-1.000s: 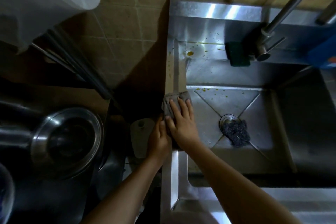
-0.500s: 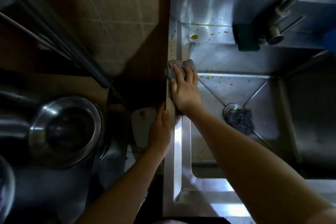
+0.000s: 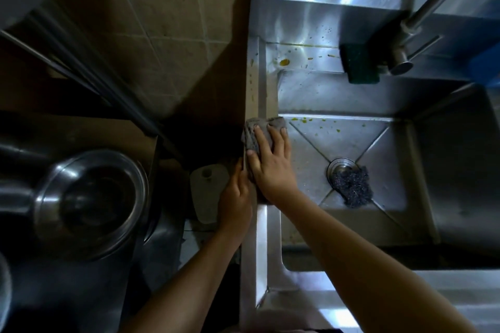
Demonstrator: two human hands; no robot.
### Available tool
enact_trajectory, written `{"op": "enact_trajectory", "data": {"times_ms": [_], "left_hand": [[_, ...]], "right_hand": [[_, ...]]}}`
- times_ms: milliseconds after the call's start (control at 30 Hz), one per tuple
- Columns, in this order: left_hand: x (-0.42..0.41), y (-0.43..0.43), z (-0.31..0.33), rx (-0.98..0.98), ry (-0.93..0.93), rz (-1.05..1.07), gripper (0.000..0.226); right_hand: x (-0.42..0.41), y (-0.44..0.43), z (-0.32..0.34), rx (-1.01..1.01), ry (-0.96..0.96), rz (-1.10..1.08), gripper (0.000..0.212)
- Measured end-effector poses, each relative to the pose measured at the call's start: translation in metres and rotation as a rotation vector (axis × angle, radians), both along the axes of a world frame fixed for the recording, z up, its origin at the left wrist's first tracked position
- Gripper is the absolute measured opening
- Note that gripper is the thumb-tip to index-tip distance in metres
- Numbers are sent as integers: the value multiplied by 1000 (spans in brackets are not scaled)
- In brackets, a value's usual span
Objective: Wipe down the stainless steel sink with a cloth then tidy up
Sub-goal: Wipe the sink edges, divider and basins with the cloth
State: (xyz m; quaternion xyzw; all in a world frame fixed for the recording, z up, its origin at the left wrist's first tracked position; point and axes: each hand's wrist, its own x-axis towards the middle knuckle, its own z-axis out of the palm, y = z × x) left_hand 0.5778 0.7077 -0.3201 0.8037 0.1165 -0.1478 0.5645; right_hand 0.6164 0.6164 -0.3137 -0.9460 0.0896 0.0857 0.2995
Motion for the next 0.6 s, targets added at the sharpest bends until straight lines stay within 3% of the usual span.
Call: {"op": "enact_trajectory", "data": {"times_ms": [200,333,467,600], "left_hand": [[-1,0,-5,46,-69,58,38],[0,0,-12,85,-8,76,41],[1,1,-7,78,-63,25,41],[0,2,0,32,27,0,41]], "right_hand": [[38,-6,4,21,-15,-37,52],[51,-9,7,56,-27,-66,51],[41,-5,4,78,-64,-106,48],[13,-1,-2,59,-127,-138,45]]}}
